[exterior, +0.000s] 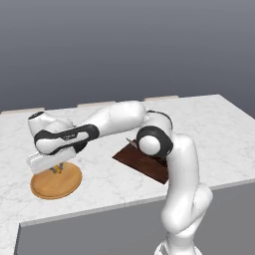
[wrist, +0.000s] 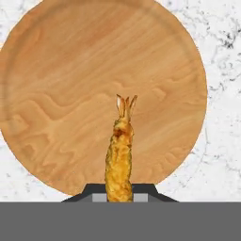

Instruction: Pick up the knife from the drawer and place it on the cutting board. Then place the meat from the plate to the cutting board.

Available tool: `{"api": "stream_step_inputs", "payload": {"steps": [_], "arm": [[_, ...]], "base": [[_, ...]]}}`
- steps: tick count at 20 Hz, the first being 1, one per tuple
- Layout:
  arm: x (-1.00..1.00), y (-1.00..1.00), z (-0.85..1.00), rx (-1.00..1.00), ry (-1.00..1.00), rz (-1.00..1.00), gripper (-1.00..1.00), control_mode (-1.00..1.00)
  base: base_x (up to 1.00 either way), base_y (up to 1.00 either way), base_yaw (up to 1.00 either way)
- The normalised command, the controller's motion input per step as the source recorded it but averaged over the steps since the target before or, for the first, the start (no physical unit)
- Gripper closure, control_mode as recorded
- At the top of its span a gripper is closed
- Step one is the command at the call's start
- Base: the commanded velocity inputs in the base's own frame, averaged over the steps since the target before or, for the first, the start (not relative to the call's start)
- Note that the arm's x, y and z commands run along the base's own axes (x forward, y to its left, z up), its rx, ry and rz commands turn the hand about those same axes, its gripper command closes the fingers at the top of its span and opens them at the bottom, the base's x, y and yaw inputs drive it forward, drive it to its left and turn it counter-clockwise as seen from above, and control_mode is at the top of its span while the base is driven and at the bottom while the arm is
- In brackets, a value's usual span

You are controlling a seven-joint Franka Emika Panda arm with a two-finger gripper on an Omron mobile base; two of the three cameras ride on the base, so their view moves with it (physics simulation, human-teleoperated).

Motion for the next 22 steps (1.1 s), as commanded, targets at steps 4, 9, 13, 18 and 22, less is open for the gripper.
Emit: {"api": "stream_step_inputs", "payload": {"steps": [4, 9, 13, 18, 22], "arm": [[-0.04, -0.83, 0.78, 0.00, 0.09, 0.01, 1.00, -1.00], [0.00, -1.00, 0.27, 0.00, 0.08, 0.00, 1.00, -1.00], [-0.02, -1.00, 0.04, 0.00, 0.06, 0.01, 1.00, -1.00], [-0.11, -1.00, 0.00, 0.00, 0.00, 0.04, 1.00, -1.00], [0.00, -1.00, -0.01, 0.00, 0.00, 0.10, 1.00, -1.00]], "base": [[0.00, 0.00, 0.00], [0.00, 0.00, 0.00], [0.00, 0.00, 0.00], [0.00, 0.00, 0.00], [0.00, 0.00, 0.00]]}}
